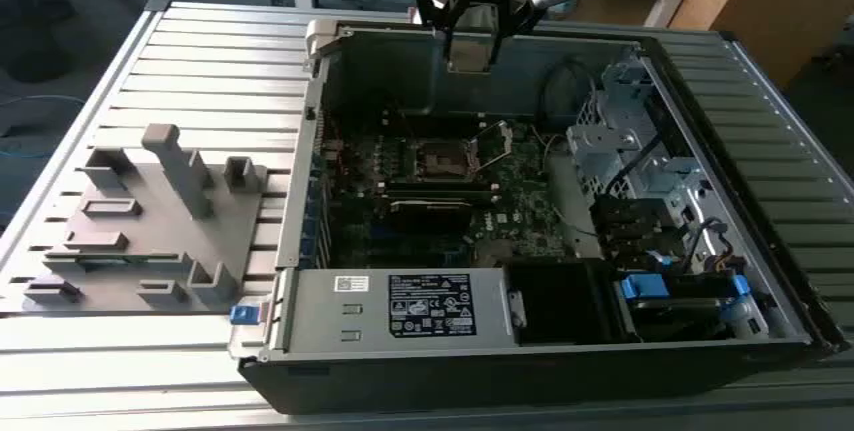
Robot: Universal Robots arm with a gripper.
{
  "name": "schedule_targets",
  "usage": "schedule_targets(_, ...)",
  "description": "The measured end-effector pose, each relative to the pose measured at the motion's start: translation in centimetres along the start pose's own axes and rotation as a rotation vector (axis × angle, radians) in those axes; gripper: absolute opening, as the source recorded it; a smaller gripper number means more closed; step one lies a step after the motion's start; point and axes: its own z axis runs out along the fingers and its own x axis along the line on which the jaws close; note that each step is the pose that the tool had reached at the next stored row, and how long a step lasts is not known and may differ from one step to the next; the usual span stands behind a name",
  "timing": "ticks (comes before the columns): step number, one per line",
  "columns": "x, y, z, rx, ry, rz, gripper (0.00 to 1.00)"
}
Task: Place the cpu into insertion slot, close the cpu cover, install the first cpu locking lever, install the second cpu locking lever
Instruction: 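Place the cpu into insertion slot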
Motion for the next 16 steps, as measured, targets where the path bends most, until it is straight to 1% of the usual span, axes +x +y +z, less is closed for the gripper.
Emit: schedule_targets(16,0.0,-0.02,0.19,-0.0005,0.0,0.0,0.54)
